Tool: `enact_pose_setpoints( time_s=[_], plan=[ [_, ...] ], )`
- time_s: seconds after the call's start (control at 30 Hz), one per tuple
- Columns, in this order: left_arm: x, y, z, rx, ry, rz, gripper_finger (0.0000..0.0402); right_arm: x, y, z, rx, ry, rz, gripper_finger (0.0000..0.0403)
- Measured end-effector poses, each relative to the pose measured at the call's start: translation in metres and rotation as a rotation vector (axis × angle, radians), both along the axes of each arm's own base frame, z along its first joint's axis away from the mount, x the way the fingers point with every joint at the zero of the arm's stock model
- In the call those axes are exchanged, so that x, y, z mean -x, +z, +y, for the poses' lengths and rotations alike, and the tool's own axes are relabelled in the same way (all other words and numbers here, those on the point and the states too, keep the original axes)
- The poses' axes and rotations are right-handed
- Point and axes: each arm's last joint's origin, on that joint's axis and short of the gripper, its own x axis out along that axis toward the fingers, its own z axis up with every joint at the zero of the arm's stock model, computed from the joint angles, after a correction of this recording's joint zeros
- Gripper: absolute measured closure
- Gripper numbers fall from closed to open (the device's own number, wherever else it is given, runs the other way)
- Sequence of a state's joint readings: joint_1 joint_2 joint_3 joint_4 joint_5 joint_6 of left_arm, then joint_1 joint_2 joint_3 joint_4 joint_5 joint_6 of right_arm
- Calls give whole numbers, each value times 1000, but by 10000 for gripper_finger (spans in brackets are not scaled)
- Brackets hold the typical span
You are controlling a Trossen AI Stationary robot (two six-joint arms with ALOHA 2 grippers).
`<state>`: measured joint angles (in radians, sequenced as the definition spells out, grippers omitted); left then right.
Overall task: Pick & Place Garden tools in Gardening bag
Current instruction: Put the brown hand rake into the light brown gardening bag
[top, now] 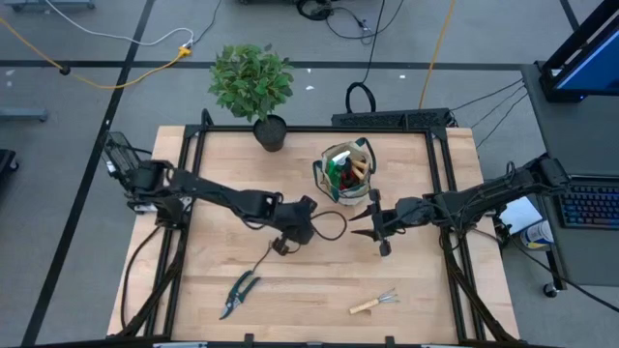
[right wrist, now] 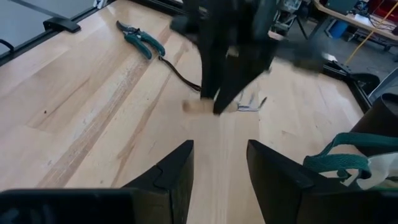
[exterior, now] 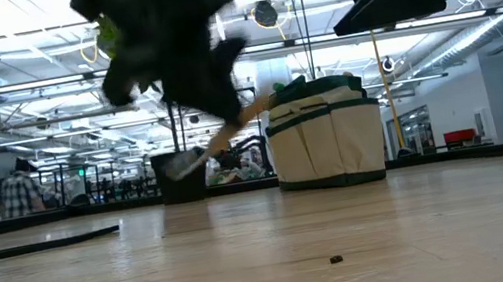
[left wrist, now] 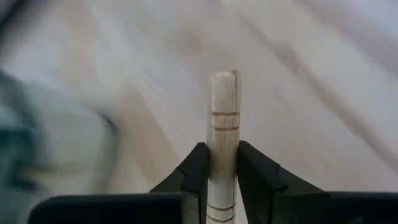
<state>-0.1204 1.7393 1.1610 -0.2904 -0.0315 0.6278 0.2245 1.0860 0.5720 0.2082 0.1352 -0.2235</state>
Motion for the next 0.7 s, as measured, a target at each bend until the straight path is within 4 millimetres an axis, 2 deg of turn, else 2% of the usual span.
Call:
enact_pose_setpoints(
  time_s=[0.23, 0.37, 0.47, 0.6, 0.7],
  plan=[
    [-7, 66, -1, -74, -84, -486, 337, 4, 2, -2, 29, -48, 12, 264],
    [-12, 87, 8, -109, -145, -691, 336, 7, -4, -5, 68, -101, 70, 264],
    [-18, 89, 18, -100, -211, -778, 336, 8, -6, -7, 92, -156, 84, 264],
    [-30, 76, 37, -65, -211, -809, 335, 8, -5, -8, 136, -182, 80, 264],
    [-38, 65, 52, -80, -179, -829, 335, 7, -4, -10, 232, -217, 64, 264]
  ],
)
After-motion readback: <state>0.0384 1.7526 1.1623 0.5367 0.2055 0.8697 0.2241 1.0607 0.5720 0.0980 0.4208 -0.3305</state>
